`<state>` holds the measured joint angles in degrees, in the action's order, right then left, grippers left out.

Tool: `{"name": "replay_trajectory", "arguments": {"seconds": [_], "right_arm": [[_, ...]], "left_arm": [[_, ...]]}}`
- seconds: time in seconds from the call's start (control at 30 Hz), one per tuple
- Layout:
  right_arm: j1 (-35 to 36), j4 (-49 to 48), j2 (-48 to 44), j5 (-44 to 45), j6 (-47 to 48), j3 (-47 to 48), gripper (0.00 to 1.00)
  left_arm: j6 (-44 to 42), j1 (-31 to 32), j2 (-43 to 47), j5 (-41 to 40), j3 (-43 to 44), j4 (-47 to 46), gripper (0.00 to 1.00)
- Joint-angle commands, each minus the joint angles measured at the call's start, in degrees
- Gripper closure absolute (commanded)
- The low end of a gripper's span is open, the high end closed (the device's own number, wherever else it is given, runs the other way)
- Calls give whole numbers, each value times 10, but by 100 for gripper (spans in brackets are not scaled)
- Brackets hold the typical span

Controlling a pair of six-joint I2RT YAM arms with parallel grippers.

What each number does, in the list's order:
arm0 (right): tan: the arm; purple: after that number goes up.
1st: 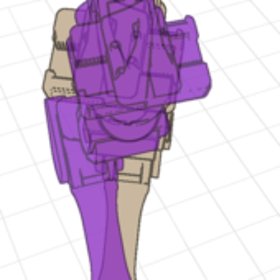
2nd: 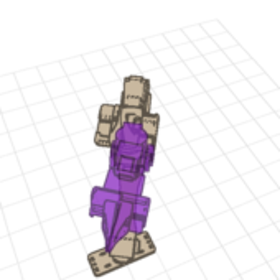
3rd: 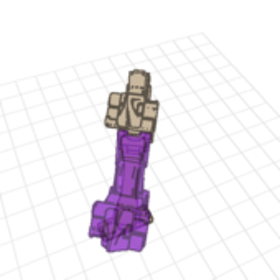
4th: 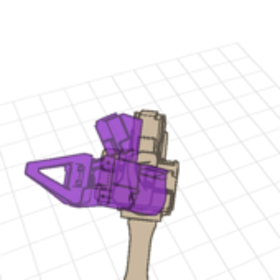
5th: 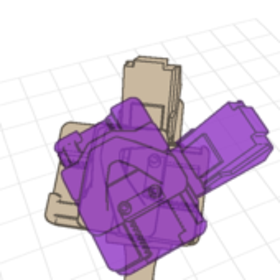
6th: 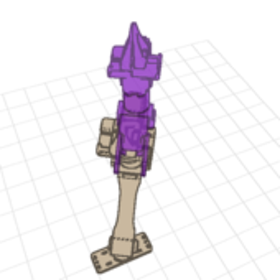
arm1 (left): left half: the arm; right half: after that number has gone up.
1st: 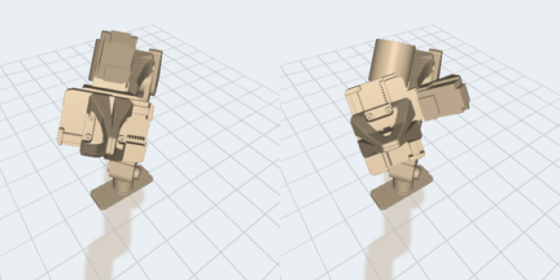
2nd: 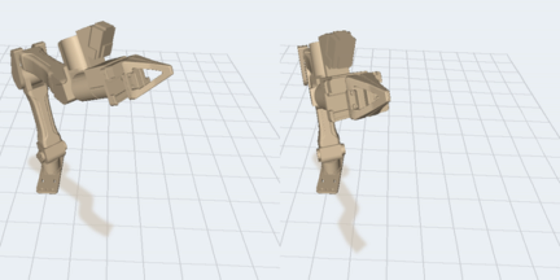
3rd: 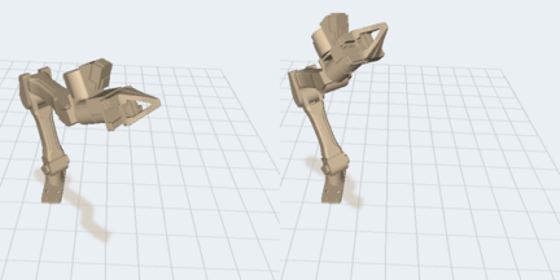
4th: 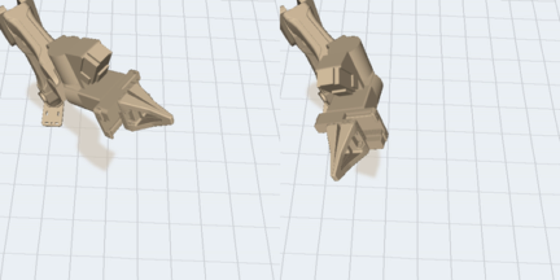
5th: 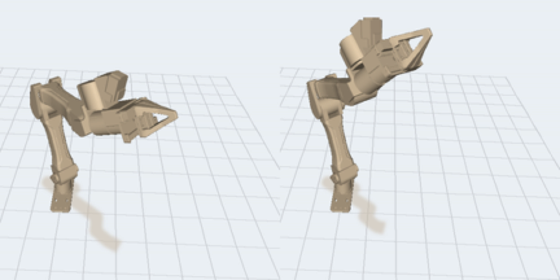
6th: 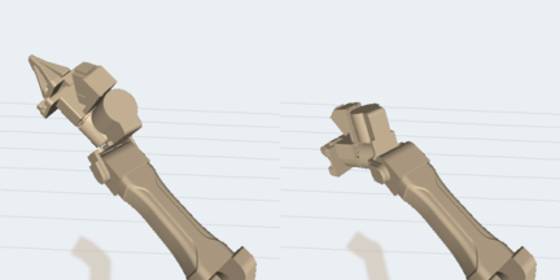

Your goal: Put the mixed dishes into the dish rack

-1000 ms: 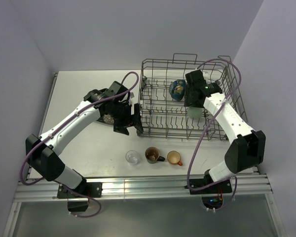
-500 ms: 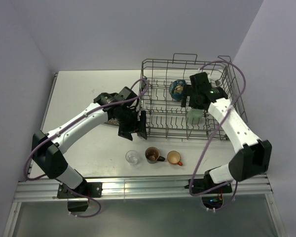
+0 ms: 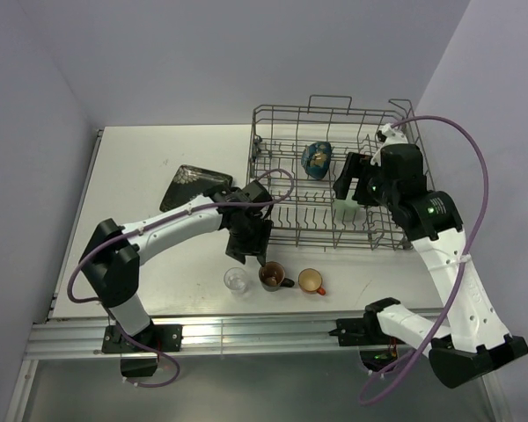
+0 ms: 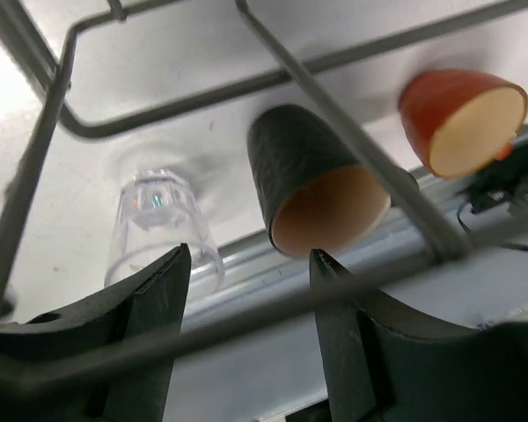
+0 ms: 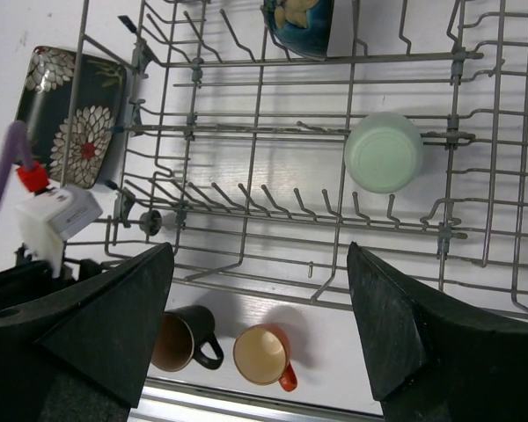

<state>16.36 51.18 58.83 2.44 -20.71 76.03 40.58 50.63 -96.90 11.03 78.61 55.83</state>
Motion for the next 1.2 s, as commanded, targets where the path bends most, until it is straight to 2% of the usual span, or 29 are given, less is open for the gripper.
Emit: {"name": "replay_trajectory", "arguments": {"seconds": [0.0, 0.13, 0.4, 0.53, 0.73, 1.17], "right_arm": [[1, 9, -14, -15, 18, -2, 14], [1, 9, -43, -10, 30, -4, 15], [1, 21, -61, 2, 38, 2, 16], [1, 21, -70, 0, 39, -5, 16], [1, 17, -77, -3, 39, -16, 16], [1, 18, -78, -9, 34, -16, 16]], "left_arm": [[-16, 15, -12, -42, -14, -69, 39], [-16, 26, -34, -58, -25, -107, 40], [-16, 64, -96, -84, 4, -127, 50], [9, 78, -69, -107, -8, -129, 54], [34, 76, -40, -152, -26, -120, 50], [56, 51, -14, -149, -76, -124, 43]]}}
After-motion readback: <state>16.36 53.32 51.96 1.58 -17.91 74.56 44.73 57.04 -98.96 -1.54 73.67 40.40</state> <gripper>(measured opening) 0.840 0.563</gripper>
